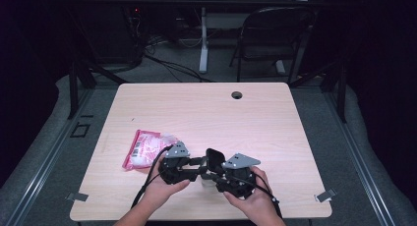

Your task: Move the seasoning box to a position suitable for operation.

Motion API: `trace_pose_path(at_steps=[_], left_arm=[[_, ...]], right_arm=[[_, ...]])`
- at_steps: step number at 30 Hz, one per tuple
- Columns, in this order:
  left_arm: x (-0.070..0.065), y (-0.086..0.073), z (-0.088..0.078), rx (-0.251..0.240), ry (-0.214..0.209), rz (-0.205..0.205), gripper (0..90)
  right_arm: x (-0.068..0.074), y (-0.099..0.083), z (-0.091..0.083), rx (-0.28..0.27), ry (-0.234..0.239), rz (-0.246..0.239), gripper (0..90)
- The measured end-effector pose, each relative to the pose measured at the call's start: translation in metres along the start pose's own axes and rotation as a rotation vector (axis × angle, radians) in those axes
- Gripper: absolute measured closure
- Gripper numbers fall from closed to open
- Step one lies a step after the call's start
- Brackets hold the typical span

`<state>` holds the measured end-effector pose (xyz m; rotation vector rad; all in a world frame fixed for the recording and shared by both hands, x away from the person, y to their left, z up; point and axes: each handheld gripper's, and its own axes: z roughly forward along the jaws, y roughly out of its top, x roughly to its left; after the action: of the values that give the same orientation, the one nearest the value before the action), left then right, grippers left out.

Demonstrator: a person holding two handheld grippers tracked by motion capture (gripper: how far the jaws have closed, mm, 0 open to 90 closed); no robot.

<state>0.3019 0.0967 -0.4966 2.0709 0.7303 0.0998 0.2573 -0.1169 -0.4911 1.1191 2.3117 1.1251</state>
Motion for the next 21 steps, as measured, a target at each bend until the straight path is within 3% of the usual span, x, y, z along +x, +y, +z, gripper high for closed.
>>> trace_pose_path(at_steps=[4, 9, 10, 12, 13, 16, 17, 21], left_arm=[[0.0, -0.001, 0.002, 0.001, 0.004, 0.006, 58.1], [0.002, -0.003, 0.004, 0.006, 0.011, 0.0, 56.6], [0.002, -0.003, 0.004, 0.006, 0.031, 0.0, 56.5], [0.005, -0.004, 0.004, 0.008, 0.02, -0.008, 56.3], [0.005, -0.004, 0.005, 0.006, 0.037, -0.009, 56.2], [0.007, -0.005, 0.005, 0.008, 0.027, -0.011, 55.9], [0.007, -0.006, 0.006, 0.004, 0.051, -0.013, 55.5], [0.01, -0.006, 0.008, 0.008, 0.048, -0.015, 55.2]], right_arm=[[0.0, 0.0, 0.001, -0.009, -0.017, -0.003, 51.6], [-0.002, 0.0, 0.0, -0.007, -0.002, 0.015, 52.1], [-0.003, 0.0, 0.0, -0.007, -0.002, 0.015, 52.2], [-0.003, 0.0, 0.0, -0.009, 0.0, 0.016, 52.2], [-0.003, 0.0, 0.0, -0.01, 0.001, 0.017, 52.3], [-0.003, 0.0, 0.0, -0.011, 0.006, 0.027, 52.4], [-0.004, 0.0, -0.001, -0.011, 0.008, 0.029, 52.5], [-0.005, 0.0, -0.003, -0.017, 0.013, 0.037, 52.9]])
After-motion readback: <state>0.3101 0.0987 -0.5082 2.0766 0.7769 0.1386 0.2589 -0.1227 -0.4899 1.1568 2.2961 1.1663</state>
